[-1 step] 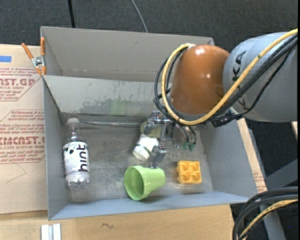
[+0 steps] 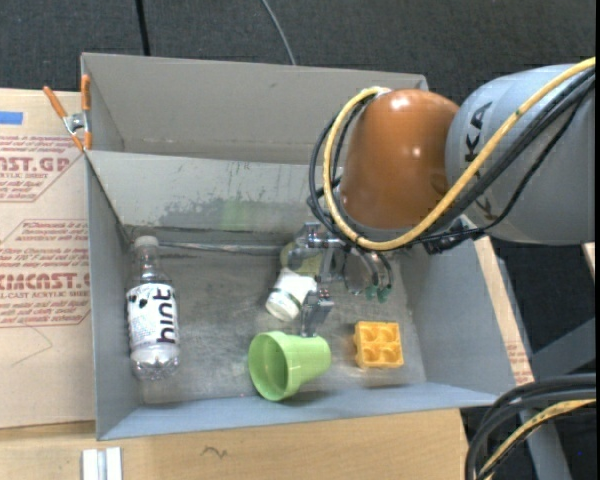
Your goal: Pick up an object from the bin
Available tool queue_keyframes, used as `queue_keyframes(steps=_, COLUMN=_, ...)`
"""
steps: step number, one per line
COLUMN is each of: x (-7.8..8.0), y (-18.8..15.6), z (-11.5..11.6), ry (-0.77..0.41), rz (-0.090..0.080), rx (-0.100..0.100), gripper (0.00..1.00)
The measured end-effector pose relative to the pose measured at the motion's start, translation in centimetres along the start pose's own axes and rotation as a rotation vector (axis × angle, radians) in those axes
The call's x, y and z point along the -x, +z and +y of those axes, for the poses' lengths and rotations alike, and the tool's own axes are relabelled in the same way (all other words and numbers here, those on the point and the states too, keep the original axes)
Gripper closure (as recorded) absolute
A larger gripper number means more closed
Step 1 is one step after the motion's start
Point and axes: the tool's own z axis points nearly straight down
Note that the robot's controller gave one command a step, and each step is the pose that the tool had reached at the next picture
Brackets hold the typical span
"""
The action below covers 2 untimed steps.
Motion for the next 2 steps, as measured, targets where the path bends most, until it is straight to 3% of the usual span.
queue_keyframes(steps=1, x=2.5, y=1.8, z=-1.0, ry=-0.182, rz=-0.005, rx=0.000, gripper=0.00)
queue_keyframes(steps=2, x=4.3, y=5.9, z=-2.6, ry=-0.376, rz=-0.001, rx=-0.001, gripper=0.00)
